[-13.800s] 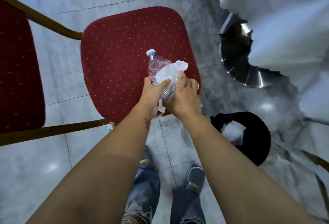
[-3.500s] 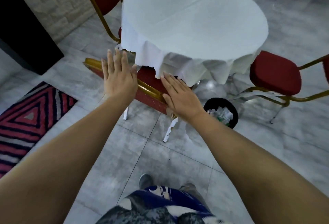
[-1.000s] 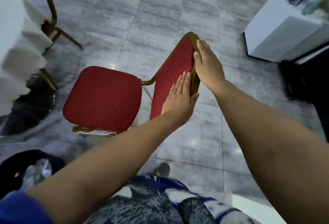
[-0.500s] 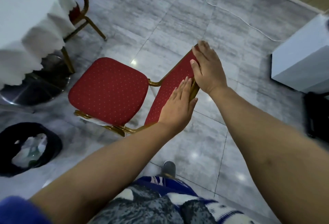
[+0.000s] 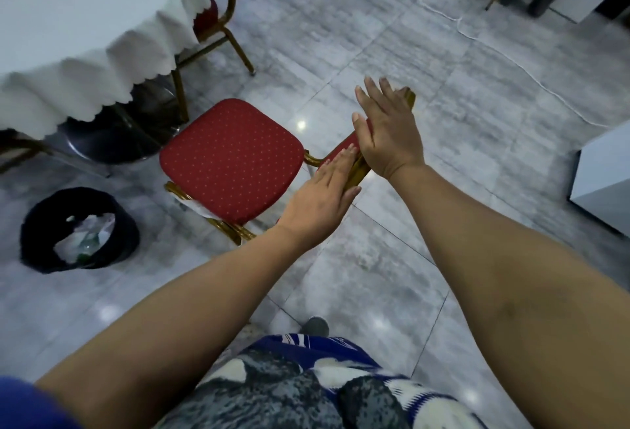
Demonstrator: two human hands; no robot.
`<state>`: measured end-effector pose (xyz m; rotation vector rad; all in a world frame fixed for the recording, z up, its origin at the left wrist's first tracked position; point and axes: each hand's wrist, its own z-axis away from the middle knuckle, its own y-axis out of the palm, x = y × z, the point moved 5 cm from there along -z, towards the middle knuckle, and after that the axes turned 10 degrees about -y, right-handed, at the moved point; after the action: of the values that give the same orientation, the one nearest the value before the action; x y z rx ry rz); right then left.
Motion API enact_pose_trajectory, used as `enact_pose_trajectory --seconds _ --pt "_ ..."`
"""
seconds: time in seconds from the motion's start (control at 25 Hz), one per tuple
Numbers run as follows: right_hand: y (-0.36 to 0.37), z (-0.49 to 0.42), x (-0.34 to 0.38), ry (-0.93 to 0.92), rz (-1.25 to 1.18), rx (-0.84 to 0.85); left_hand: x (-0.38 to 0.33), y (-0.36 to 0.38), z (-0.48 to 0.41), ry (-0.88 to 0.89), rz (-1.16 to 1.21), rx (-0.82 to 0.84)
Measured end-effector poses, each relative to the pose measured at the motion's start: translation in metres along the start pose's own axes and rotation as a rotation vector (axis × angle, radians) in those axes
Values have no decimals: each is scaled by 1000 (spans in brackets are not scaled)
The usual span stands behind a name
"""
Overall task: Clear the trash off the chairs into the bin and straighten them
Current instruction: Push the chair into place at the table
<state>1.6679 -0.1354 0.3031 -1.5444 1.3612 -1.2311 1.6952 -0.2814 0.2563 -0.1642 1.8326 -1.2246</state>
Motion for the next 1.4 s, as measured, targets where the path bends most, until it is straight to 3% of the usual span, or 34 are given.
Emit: enact_pose_trajectory --seconds 0.36,1.12,1.4 --pt "26 -63 29 -71 -51 -20 49 -40 -27 -41 -123 -29" --pt "110 -281 115 -176 50 103 228 -154 -132 -220 -320 -150" --pt "122 -320 136 -194 46 112 263 -178 -149 -255 -350 -116"
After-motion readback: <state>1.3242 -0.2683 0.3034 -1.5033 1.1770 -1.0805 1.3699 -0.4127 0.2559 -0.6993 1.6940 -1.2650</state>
